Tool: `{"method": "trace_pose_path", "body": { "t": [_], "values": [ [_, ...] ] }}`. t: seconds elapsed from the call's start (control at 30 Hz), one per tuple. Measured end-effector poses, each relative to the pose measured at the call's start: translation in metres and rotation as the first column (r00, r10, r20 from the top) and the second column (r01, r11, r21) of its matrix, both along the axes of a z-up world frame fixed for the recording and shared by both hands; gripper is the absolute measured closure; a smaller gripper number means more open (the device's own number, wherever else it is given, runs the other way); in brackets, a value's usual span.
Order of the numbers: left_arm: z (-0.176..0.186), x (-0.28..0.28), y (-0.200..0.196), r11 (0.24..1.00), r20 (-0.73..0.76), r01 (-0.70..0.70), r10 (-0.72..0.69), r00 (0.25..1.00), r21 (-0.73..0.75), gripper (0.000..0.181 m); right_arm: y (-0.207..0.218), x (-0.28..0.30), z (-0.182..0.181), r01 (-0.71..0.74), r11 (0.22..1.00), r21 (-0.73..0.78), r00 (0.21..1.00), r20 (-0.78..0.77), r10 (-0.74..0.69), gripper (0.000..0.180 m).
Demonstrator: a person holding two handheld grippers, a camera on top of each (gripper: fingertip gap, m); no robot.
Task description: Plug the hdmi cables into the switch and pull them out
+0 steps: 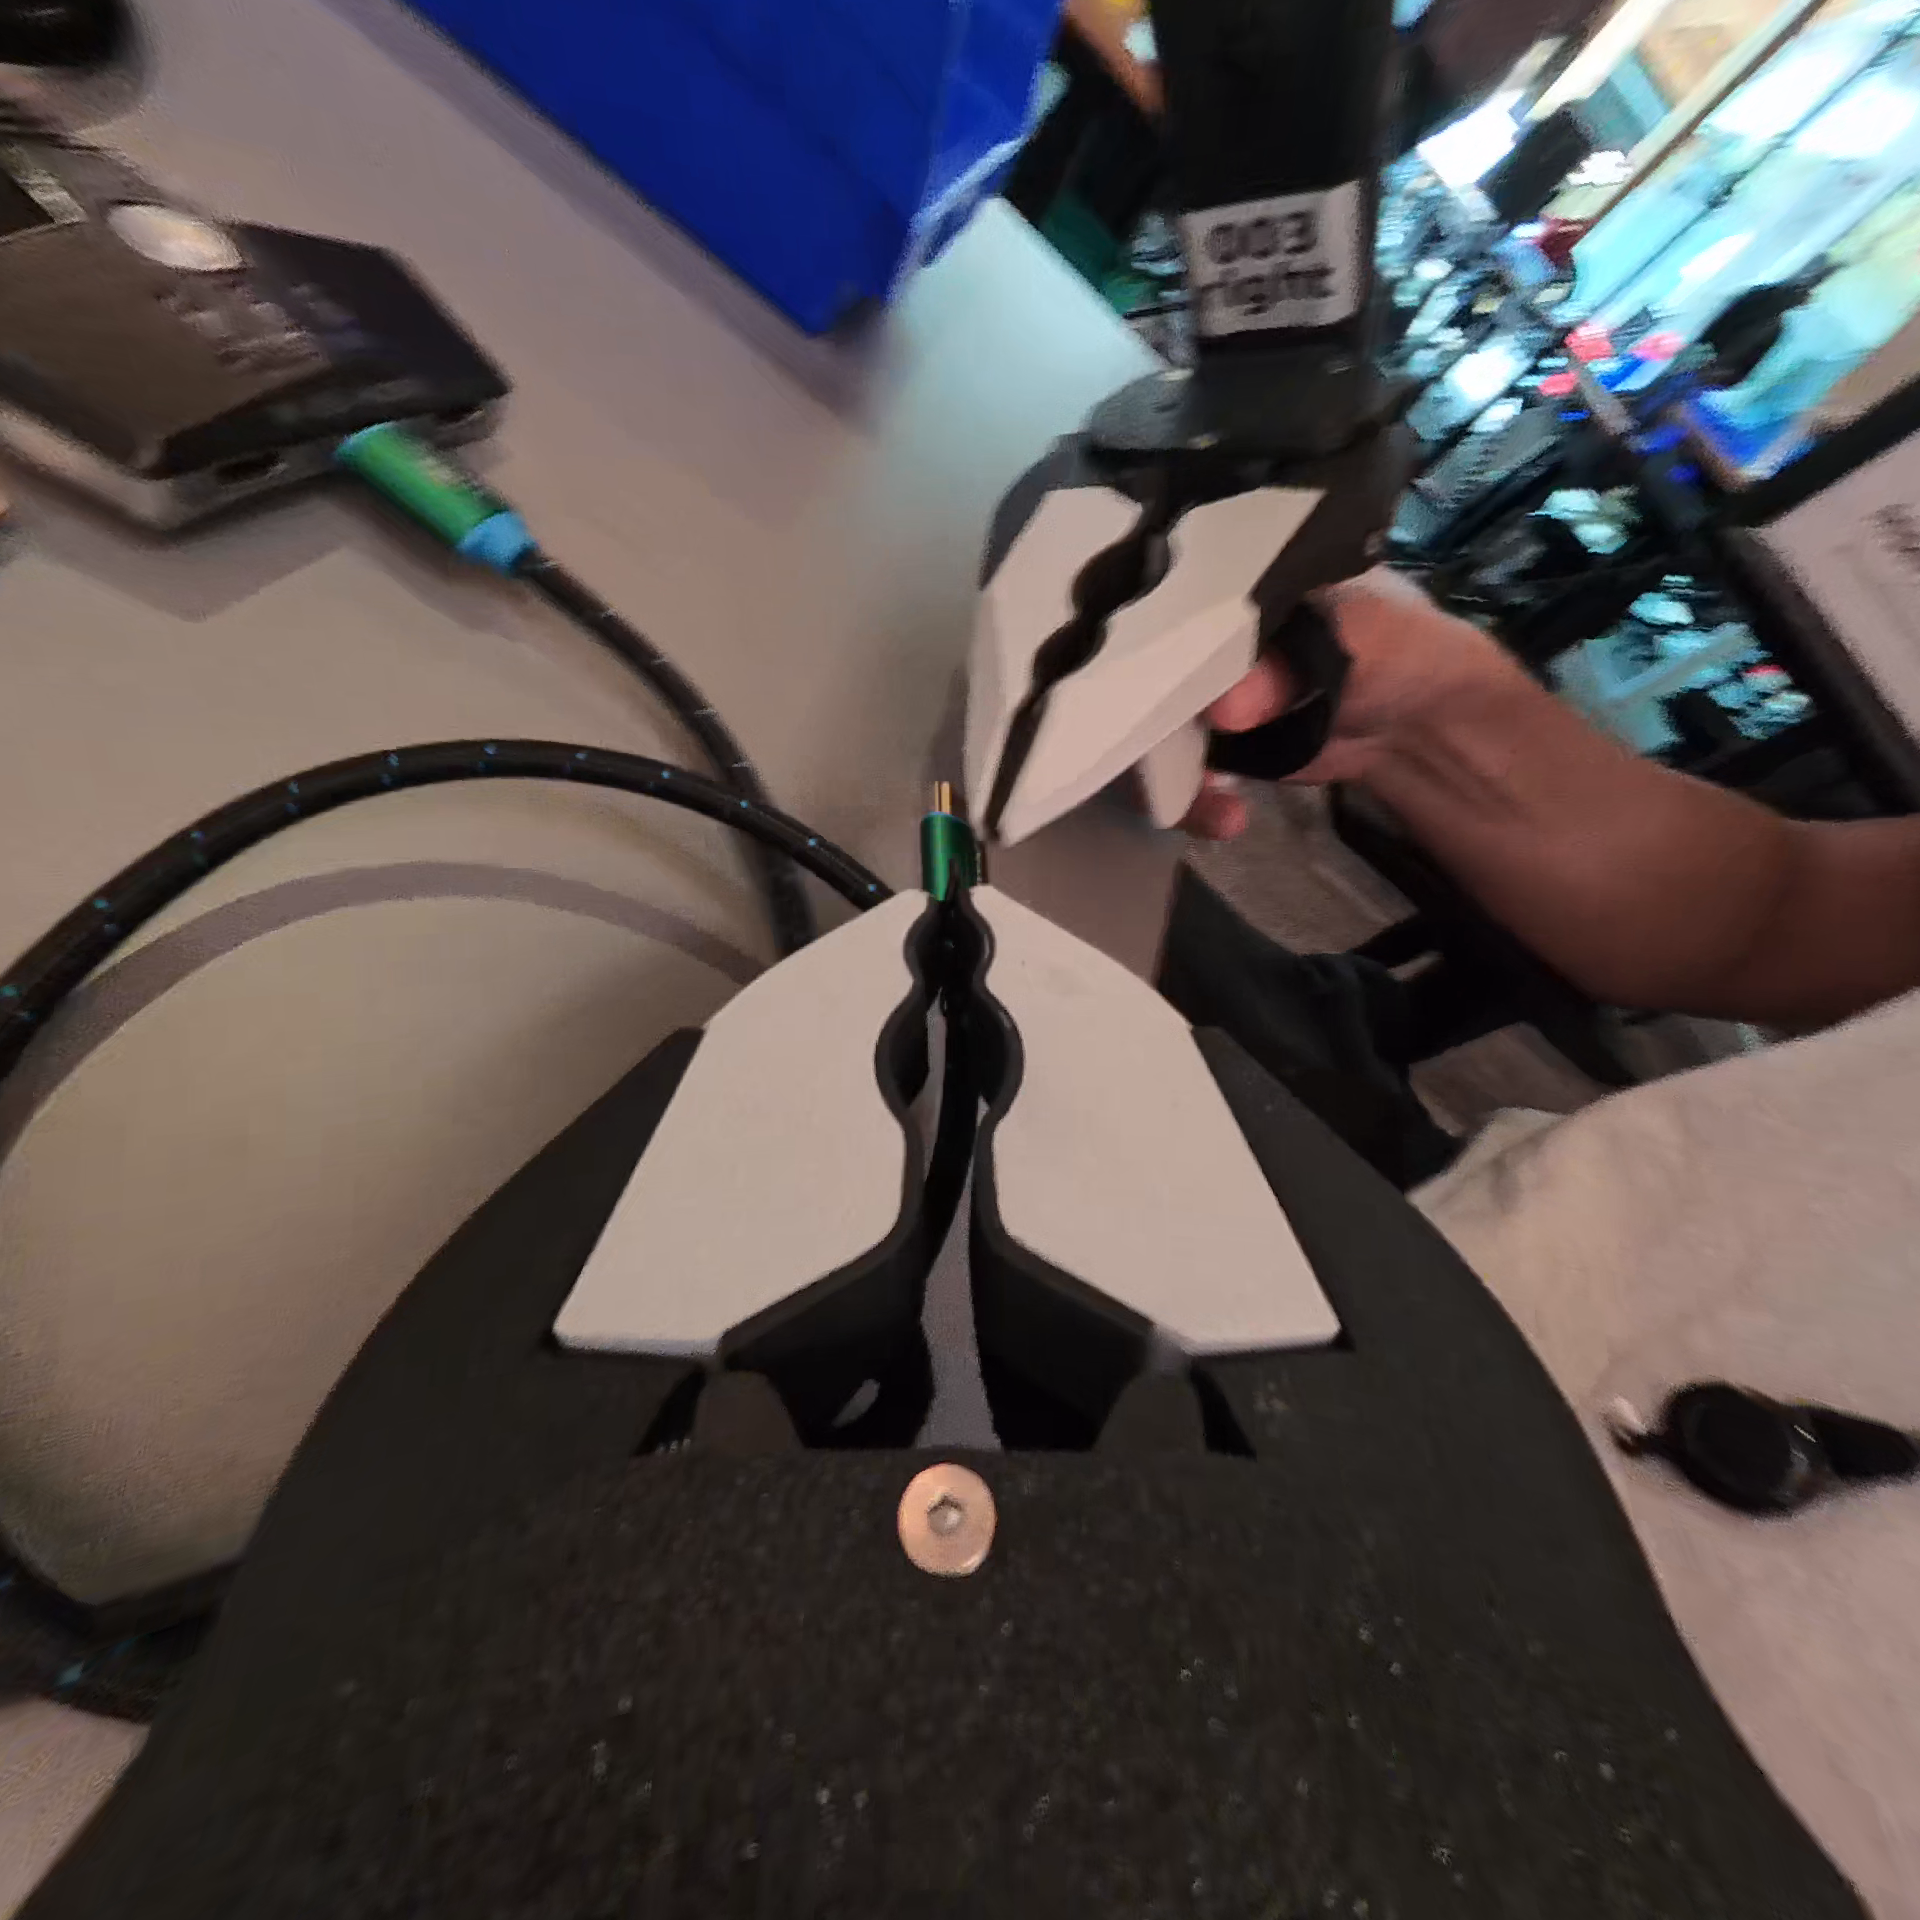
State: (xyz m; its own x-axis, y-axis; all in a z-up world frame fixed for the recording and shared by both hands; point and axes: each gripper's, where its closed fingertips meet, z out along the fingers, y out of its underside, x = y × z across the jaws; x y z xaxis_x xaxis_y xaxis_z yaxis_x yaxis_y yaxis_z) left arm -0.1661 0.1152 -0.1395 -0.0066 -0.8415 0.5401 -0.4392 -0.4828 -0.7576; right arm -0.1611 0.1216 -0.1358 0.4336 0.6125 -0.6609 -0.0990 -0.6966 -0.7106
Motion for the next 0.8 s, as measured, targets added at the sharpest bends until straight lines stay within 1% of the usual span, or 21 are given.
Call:
{"method": "trace_pose_path", "body": {
  "t": [0.07,0.13,0.23,0.3,0.37,0.43,0.5,0.63,0.8],
  "values": [
    [0.005,0.001,-0.010,0.998,0.032,0.060,-0.060,0.998,-0.024,0.180,-0.006,-0.009,0.004,-0.058,0.992,0.110,0.997,0.050,0.053,0.180],
    [0.012,0.000,-0.014,0.995,0.082,0.087,-0.083,0.993,-0.039,0.180,-0.009,-0.011,0.013,-0.082,0.968,0.237,0.994,0.090,0.062,0.180],
    [0.021,-0.001,-0.019,0.989,0.135,0.125,-0.112,0.984,-0.085,0.180,-0.017,-0.011,0.022,-0.123,0.938,0.323,0.991,0.094,0.098,0.178],
    [0.021,-0.002,-0.022,0.985,0.140,0.142,-0.128,0.982,-0.095,0.180,-0.019,-0.012,0.027,-0.134,0.928,0.348,0.990,0.083,0.112,0.175],
    [0.021,-0.002,-0.024,0.983,0.140,0.159,-0.145,0.979,-0.094,0.180,-0.022,-0.014,0.027,-0.157,0.920,0.359,0.987,0.092,0.132,0.175],
    [0.021,-0.002,-0.024,0.982,0.145,0.166,-0.152,0.978,-0.092,0.180,-0.023,-0.014,0.026,-0.166,0.917,0.361,0.985,0.101,0.139,0.175],
    [0.022,-0.003,-0.025,0.980,0.150,0.176,-0.161,0.976,-0.095,0.180,-0.019,-0.011,0.025,-0.148,0.922,0.358,0.987,0.108,0.117,0.174],
    [0.022,-0.003,-0.028,0.977,0.150,0.192,-0.177,0.973,-0.093,0.180,-0.020,-0.013,0.023,-0.165,0.922,0.351,0.985,0.109,0.135,0.174],
    [0.021,-0.003,-0.028,0.977,0.144,0.192,-0.178,0.973,-0.093,0.179,-0.023,-0.013,0.022,-0.179,0.920,0.348,0.982,0.121,0.145,0.178]
  ]
}}
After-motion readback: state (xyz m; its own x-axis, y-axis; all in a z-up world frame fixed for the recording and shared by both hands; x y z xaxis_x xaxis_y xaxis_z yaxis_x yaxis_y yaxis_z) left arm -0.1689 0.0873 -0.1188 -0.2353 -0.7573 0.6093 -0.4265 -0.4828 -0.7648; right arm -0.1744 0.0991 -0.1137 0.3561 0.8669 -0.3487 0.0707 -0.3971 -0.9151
